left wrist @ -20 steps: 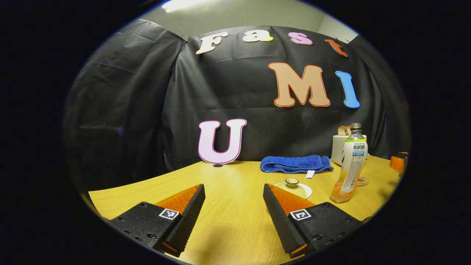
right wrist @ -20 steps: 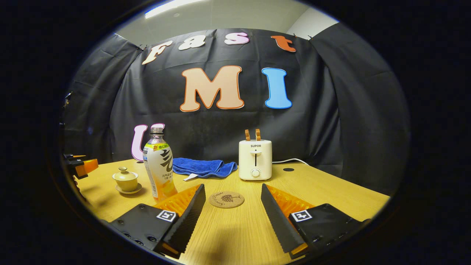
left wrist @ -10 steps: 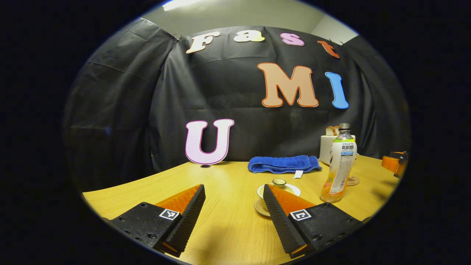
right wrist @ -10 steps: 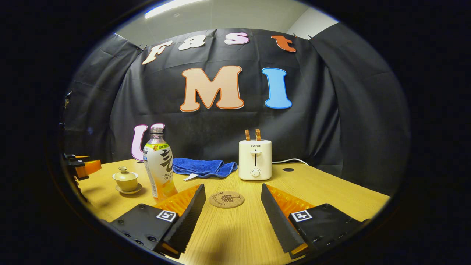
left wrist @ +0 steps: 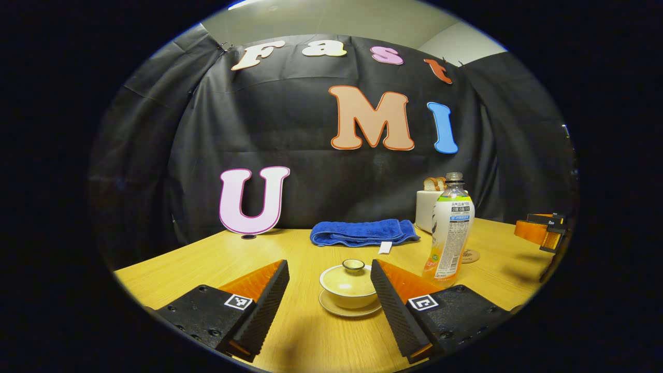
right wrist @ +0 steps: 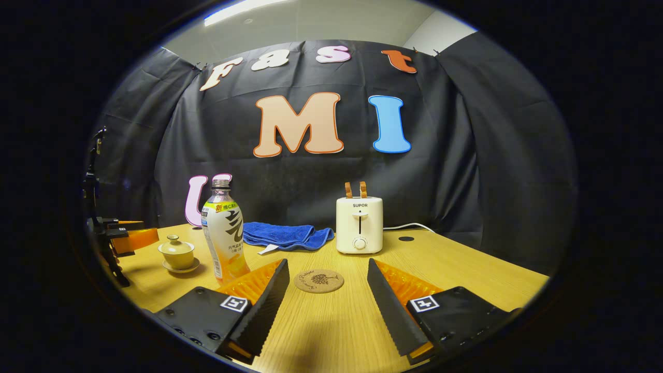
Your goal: Open the teacup lid with one hand, grasp the water bottle and pour water into the teacup with the other hand; after pouring, place the water bottle on the coaster and then close the teacup lid.
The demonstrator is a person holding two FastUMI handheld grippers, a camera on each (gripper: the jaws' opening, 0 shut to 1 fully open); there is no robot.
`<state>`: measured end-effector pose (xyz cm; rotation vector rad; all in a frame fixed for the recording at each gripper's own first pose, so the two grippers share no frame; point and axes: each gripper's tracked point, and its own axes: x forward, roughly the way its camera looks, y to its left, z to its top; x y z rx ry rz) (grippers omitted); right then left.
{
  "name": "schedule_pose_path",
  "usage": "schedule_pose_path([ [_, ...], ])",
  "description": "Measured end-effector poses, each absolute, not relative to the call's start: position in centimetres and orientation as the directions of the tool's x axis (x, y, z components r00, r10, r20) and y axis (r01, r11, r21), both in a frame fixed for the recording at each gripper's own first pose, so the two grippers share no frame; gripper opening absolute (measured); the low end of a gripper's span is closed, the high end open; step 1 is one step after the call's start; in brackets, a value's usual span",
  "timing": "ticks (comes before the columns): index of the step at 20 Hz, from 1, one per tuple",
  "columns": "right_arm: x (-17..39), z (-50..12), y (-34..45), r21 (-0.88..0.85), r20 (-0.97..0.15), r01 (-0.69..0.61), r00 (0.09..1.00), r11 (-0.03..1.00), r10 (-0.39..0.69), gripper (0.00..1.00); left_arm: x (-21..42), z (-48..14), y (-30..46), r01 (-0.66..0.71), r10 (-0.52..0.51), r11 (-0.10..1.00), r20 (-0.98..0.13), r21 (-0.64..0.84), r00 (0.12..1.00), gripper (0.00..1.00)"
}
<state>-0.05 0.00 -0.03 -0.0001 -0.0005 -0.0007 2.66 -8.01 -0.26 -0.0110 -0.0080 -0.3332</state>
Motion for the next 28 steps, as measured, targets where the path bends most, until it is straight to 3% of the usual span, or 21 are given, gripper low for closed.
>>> schedule_pose_path([
  [10, -0.1, 0.0, 0.0, 0.000, 0.000, 0.000, 1.000, 1.000, 0.000, 0.94, 4.9, -0.5, -11.6, 0.426, -0.426, 0.905, 0.010, -0.008, 0.905, 0.90],
  [15, 0.0, 0.0, 0.0, 0.000, 0.000, -0.003, 1.000, 1.000, 0.003, 0.94, 5.9, -1.5, -12.4, 0.452, -0.452, 0.892, -0.051, -0.012, 0.891, 0.88],
  [16, 0.0, 0.0, 0.1, 0.000, 0.000, -0.004, 1.000, 1.000, 0.004, 0.94, 6.0, -1.5, -12.4, 0.452, -0.452, 0.892, -0.054, -0.011, 0.890, 0.82],
  [19, 0.0, 0.0, 0.0, 0.000, 0.000, -0.005, 1.000, 1.000, 0.005, 0.94, 6.6, -1.9, -12.9, 0.454, -0.453, 0.891, -0.074, -0.003, 0.888, 0.80],
  [22, 0.0, 0.0, 0.0, 0.000, 0.000, -0.005, 1.000, 1.000, 0.005, 0.94, 7.0, -2.4, -13.3, 0.463, -0.462, 0.886, -0.100, -0.007, 0.881, 0.72],
  [25, 0.0, 0.0, 0.0, 0.000, 0.000, -0.005, 1.000, 1.000, 0.005, 0.94, 7.5, -2.8, -13.4, 0.463, -0.460, 0.886, -0.126, -0.004, 0.879, 0.71],
  [28, 0.0, 0.0, 0.0, 0.000, 0.000, -0.005, 1.000, 1.000, 0.005, 0.94, 7.7, -3.0, -13.6, 0.465, -0.461, 0.885, -0.141, 0.000, 0.876, 0.62],
])
